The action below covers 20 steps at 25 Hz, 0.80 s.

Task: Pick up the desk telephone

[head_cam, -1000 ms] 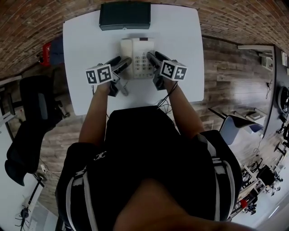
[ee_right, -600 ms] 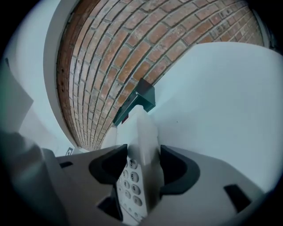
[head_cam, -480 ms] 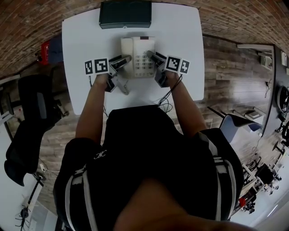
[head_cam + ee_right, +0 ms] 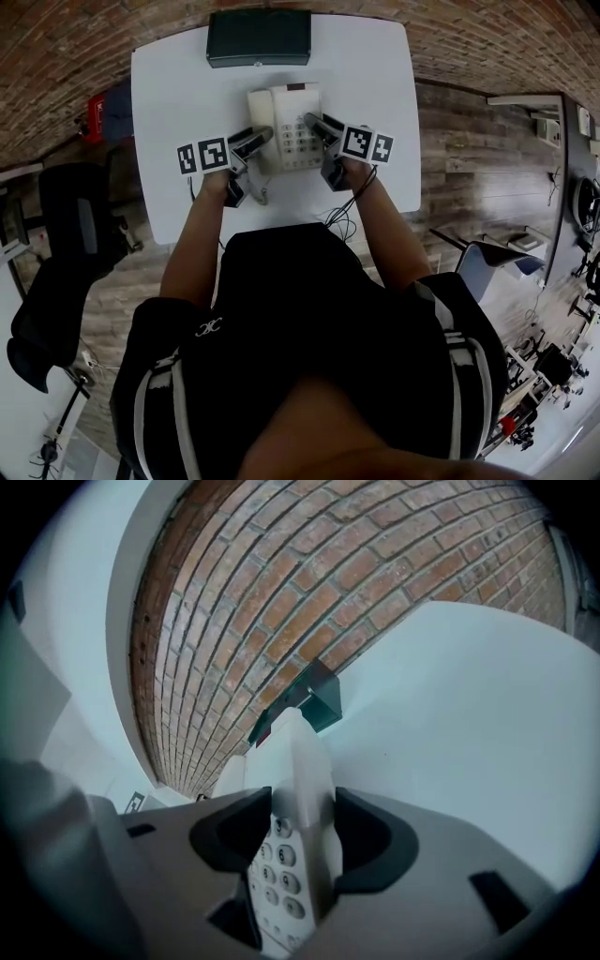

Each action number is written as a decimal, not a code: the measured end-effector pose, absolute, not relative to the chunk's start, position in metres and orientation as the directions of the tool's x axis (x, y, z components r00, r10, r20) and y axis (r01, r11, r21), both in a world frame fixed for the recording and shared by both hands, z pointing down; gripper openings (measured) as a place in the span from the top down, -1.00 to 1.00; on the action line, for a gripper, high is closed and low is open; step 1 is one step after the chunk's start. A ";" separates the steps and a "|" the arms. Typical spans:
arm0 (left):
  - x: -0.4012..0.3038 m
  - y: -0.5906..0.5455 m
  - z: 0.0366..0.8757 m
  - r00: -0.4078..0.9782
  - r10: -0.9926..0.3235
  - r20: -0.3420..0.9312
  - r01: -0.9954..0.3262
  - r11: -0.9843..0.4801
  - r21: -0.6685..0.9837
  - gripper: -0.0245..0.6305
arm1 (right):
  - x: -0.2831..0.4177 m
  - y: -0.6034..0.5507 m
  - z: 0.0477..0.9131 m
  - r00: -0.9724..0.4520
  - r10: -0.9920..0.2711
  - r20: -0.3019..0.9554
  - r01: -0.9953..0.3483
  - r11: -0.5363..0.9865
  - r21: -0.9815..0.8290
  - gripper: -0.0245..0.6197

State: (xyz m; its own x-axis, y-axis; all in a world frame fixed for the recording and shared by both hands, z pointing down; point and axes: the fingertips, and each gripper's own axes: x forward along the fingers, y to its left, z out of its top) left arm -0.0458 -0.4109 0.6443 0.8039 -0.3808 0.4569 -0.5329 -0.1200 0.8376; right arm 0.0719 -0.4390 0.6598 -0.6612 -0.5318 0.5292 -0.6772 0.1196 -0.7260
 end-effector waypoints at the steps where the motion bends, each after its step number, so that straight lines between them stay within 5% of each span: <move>1: -0.047 -0.411 0.639 0.804 -0.390 0.450 -0.531 -0.129 0.837 0.08 | 0.071 -0.439 0.654 -0.661 -0.538 0.522 -0.679 0.133 -0.722 0.31; 20: -0.074 -0.409 0.431 0.767 -0.600 0.226 -0.603 -0.555 0.573 0.08 | 0.043 -0.442 0.444 -0.671 -0.721 0.175 -0.641 0.445 -0.625 0.31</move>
State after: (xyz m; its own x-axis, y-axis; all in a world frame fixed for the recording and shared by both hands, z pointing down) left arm -0.0739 -0.4094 0.4308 0.7670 -0.6004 0.2264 -0.6033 -0.5545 0.5732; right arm 0.0431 -0.4417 0.4445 -0.6707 -0.7208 0.1750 -0.6413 0.4450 -0.6251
